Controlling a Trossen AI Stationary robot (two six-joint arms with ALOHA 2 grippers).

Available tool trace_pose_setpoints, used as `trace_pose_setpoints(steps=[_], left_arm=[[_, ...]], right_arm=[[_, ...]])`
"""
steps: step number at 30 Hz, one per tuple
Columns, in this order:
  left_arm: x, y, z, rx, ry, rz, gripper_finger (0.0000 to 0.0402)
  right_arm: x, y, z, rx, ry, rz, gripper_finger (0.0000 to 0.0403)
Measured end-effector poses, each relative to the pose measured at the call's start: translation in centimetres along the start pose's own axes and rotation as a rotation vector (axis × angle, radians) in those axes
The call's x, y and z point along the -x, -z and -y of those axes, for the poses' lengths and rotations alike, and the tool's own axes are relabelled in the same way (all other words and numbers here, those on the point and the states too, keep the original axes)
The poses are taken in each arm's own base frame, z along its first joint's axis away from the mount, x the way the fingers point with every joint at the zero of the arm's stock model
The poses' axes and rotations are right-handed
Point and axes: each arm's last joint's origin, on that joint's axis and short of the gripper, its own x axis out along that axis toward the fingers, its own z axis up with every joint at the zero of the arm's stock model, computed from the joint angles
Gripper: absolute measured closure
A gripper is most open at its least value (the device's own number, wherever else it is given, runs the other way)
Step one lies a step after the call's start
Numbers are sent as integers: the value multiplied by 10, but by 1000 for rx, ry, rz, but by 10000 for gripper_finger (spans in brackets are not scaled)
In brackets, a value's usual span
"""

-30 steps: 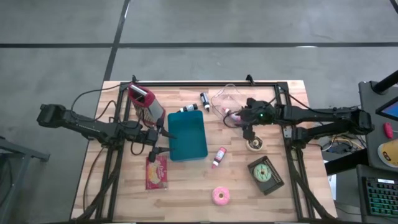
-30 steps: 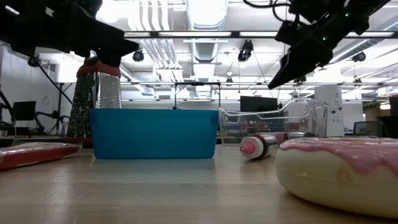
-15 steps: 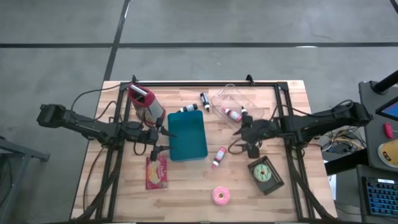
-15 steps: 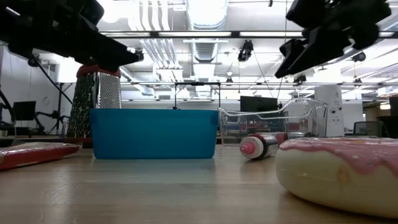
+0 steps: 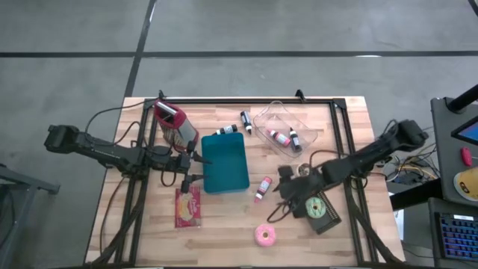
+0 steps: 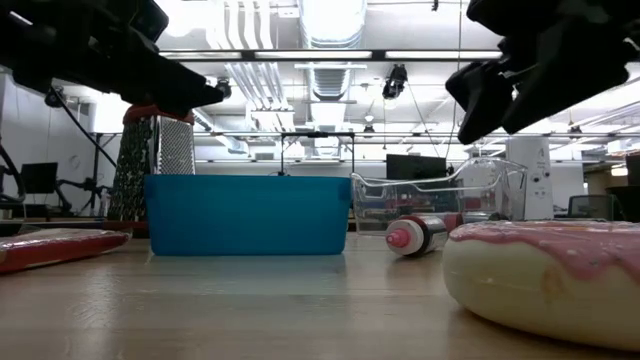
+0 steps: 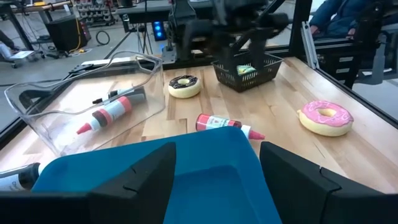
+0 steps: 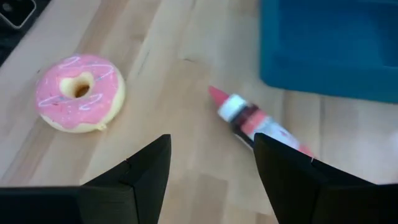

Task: Pick & Place Food Item
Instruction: Put the pink donut into the black bin

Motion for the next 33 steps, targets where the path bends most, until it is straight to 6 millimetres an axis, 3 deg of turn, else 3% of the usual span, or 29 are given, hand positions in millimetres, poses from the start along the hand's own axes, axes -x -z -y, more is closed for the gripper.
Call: trace_pose_setpoints(steps=[8,20,33], left_arm=[[0,1,0,0,-8,-6,163],[0,1,0,6,-8,-7,163],[0,3,0,9,-7,-26,163]], right_arm=[[-32,-20,-28,40,-46,-60,177],[-59,-41,-65,43,-167,-100,177],[-85,-38,-71,34,-153,-154,177]])
